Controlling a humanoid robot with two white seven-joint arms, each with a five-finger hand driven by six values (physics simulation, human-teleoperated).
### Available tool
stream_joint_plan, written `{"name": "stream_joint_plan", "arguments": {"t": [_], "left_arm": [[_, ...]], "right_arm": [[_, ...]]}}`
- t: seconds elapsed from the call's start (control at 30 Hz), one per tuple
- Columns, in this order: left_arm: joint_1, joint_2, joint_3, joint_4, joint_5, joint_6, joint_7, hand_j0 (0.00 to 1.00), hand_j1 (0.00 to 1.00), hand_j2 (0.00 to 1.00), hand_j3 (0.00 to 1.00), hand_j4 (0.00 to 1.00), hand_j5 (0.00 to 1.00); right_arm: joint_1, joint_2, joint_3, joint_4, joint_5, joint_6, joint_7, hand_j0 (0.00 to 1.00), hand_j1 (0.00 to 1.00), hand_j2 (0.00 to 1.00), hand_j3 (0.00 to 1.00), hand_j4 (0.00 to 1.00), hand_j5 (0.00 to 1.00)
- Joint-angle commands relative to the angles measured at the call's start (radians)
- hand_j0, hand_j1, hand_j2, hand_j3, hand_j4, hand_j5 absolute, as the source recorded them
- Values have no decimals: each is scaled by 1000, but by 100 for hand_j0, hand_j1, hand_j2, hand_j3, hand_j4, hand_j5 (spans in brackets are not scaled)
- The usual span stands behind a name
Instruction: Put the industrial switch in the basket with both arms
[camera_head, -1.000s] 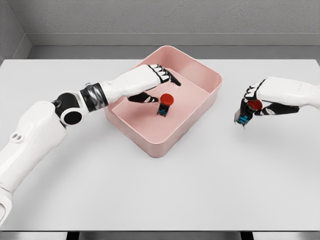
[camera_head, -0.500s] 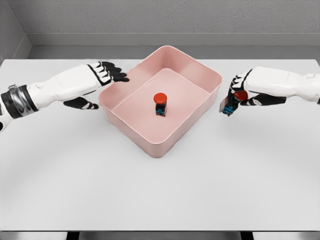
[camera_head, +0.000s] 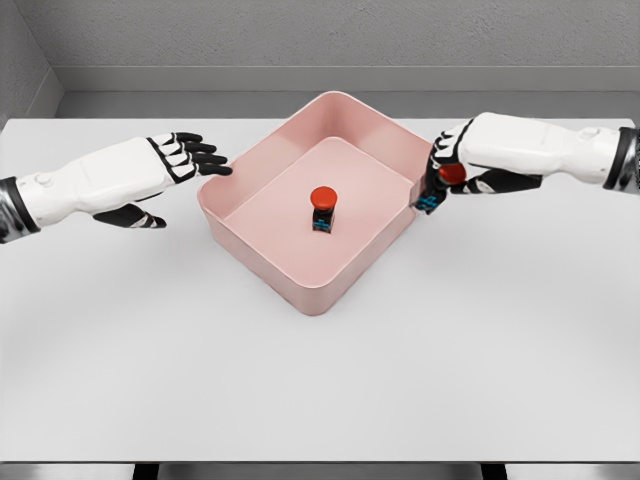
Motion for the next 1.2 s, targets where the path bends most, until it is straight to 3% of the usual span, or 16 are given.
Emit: {"name": "stream_joint_plan", "arguments": {"t": [0.0,0.3,0.4,0.63,1.03,1.1,1.13,1.17], "left_arm": [[0,1,1,-1,6,1,0,100,100,100,100,100,100],[-2,0,-1,2,2,1,0,100,100,100,100,100,100],[-2,-2,-4,2,2,1,0,100,100,100,100,100,100],[3,1,-4,2,3,1,-1,100,100,100,100,100,100],[14,3,-2,2,2,1,-1,100,100,100,100,100,100],[15,3,-2,2,2,1,-1,100,100,100,100,100,100],[15,3,-2,2,2,1,-1,100,100,100,100,100,100],[17,3,-2,2,2,1,-1,100,100,100,100,100,100]], "right_arm": [[0,29,3,11,-7,2,10,44,44,44,44,44,44],[-44,115,22,47,-7,2,31,44,44,44,44,44,44],[-97,181,83,113,-7,2,30,44,44,44,44,44,44],[-110,225,88,156,-7,2,31,44,44,44,44,44,44],[-175,366,112,334,-4,2,60,45,45,45,45,45,45],[-176,374,114,351,-1,2,60,57,57,57,57,57,57],[-176,377,114,351,-1,2,59,70,70,70,70,70,70],[-181,389,114,351,2,2,56,100,100,100,100,100,100]]}}
